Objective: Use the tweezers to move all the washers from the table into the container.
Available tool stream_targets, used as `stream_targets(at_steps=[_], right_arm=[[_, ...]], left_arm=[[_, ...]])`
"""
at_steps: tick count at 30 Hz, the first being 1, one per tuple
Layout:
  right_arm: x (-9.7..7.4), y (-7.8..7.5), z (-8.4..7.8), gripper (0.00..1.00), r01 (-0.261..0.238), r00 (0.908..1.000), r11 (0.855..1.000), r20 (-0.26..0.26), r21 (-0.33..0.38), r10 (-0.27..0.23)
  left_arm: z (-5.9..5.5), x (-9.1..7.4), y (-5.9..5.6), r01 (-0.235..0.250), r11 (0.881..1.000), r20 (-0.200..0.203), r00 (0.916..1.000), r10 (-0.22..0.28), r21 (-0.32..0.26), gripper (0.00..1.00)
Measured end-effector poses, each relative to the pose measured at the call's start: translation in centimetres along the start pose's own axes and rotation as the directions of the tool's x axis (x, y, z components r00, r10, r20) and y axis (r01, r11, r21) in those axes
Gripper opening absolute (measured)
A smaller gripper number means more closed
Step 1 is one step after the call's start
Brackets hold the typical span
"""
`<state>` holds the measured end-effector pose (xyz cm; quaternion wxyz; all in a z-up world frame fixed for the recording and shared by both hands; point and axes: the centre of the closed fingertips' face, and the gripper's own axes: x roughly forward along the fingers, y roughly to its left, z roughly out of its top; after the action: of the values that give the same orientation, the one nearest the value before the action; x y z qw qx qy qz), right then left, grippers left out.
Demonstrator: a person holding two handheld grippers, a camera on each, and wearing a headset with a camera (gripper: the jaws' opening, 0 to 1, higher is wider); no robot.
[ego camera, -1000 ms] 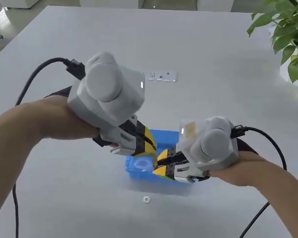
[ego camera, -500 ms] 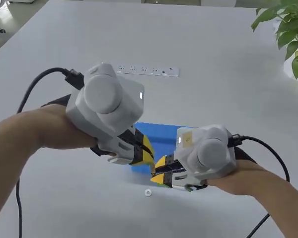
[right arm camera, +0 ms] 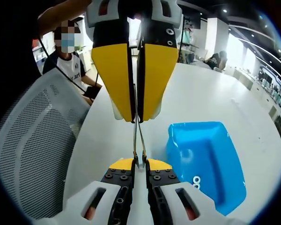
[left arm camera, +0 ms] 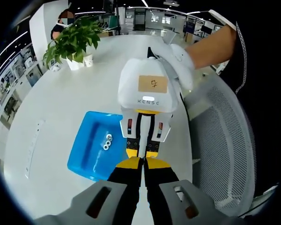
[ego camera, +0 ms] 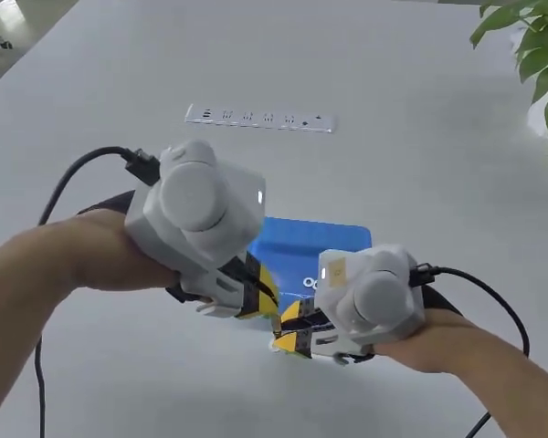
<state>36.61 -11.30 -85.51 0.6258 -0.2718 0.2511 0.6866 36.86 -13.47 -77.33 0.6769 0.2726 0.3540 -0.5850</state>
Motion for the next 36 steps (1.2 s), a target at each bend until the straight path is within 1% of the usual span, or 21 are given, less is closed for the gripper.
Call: stream_targets(at_steps=[15,27,36], right_arm=[[1.1,0.2,-0.7,0.1,-0.013,0.9999,1.0,-0.005,0.009,0.013],[1.5,0.3,-1.1,0.11,-0.024,0.9997,1.0,-0.009,0.017,0.024],[1.5,0.2,-1.2,0.12,-0.023,0.9997,0.999,-0.008,0.022,0.023]], left_arm=[[-1.0,0.9,0.0,0.0,1.0,-0.008,1.0,0.0,-0.021,0.06],[-1.4,1.4,0.1,0.004,1.0,-0.01,0.9999,-0.004,-0.03,0.06],[-1.4,1.5,0.2,0.009,0.999,-0.005,0.9999,-0.009,-0.032,0.06]])
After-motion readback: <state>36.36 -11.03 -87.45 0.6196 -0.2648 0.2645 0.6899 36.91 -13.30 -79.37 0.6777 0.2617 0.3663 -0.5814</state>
